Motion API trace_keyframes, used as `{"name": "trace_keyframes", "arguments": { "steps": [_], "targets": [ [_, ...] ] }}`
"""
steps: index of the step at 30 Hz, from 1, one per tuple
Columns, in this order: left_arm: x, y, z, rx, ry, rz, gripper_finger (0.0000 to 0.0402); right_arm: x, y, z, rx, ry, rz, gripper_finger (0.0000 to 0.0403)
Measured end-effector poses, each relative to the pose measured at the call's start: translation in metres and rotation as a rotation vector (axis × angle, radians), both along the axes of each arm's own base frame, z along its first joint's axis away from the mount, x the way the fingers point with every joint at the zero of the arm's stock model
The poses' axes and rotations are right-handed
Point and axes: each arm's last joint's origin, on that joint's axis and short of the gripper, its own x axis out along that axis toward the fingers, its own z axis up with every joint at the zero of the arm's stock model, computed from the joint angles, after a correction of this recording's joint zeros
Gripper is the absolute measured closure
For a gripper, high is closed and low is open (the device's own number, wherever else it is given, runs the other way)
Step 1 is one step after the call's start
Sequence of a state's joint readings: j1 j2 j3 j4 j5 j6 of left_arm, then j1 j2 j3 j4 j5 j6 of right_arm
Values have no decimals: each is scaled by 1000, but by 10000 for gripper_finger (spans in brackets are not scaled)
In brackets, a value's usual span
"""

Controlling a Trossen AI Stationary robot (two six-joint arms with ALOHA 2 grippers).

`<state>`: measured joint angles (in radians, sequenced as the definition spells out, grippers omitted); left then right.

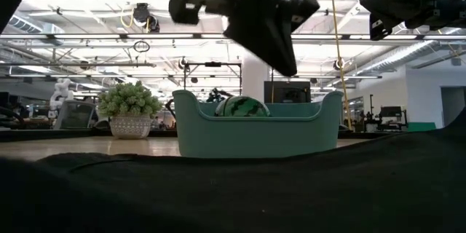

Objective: Pick and placing Produce into tupperware
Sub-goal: Put the watermelon into the blue bin

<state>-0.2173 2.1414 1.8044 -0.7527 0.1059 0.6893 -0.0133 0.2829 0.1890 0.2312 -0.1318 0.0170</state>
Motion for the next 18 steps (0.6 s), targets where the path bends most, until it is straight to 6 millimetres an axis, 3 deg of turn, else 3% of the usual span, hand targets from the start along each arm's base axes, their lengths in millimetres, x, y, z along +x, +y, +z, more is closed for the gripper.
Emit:
{"name": "trace_keyframes", "arguments": {
  "steps": [8, 18],
  "targets": [
    [-5, 2, -18, 27, 38, 30, 401, 0, 0, 0, -2, 0, 0, 403],
    [-12, 4, -22, 27, 122, 71, 401, 0, 0, 0, -2, 0, 0, 403]
  ]
}}
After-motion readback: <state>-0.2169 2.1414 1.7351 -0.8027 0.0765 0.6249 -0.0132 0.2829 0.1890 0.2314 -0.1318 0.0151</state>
